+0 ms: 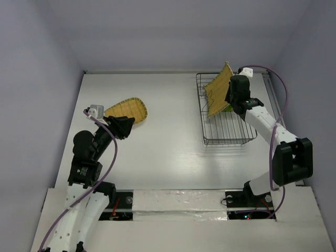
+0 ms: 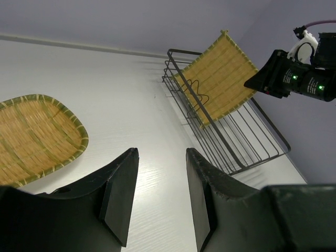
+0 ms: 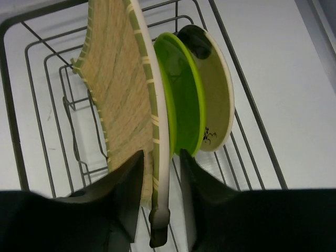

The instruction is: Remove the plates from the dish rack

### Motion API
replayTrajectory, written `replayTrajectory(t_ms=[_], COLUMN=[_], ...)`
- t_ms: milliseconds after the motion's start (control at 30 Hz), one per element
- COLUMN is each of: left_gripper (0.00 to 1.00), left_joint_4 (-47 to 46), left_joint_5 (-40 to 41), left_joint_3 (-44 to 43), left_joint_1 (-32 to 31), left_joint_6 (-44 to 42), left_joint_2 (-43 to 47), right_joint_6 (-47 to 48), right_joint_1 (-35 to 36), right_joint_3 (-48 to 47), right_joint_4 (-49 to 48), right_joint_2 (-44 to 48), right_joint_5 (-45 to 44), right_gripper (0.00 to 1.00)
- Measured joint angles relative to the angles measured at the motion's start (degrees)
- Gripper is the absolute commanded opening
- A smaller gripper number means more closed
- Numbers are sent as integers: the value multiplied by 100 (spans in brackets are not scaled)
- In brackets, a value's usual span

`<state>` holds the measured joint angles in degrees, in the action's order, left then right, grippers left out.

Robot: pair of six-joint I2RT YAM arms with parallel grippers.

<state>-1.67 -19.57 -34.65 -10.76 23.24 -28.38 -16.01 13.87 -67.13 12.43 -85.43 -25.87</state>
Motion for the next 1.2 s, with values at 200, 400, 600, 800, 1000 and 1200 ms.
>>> replayTrajectory(t_ms=[200, 400, 600, 800, 1000, 1200], left_gripper=[39, 39, 39, 39, 39, 39], left_joint_4=[0, -24, -28, -31, -31, -28], left_joint_5=[-26, -105, -136, -140, -140, -125], left_joint_3=[0, 0, 0, 0, 0, 0], left_joint_1=[0, 17, 39, 39, 81, 127], left_joint_6=[2, 20, 22, 22, 22, 22], left_joint_2=[0, 0, 0, 0, 0, 11], right_joint_6=[-22, 136, 352, 374, -160, -931], right_joint_1=[13, 28, 4, 2, 44, 1296], right_joint_3=[-142, -179, -479, -671, -476, -516], right_joint_4=[-9, 267, 568, 527, 74, -1204], right_joint_2=[-15, 249, 682, 1333, 2096, 1410], right_joint_5=[101, 90, 13, -50, 975, 2096], right_gripper=[7, 0, 0, 0, 0, 0])
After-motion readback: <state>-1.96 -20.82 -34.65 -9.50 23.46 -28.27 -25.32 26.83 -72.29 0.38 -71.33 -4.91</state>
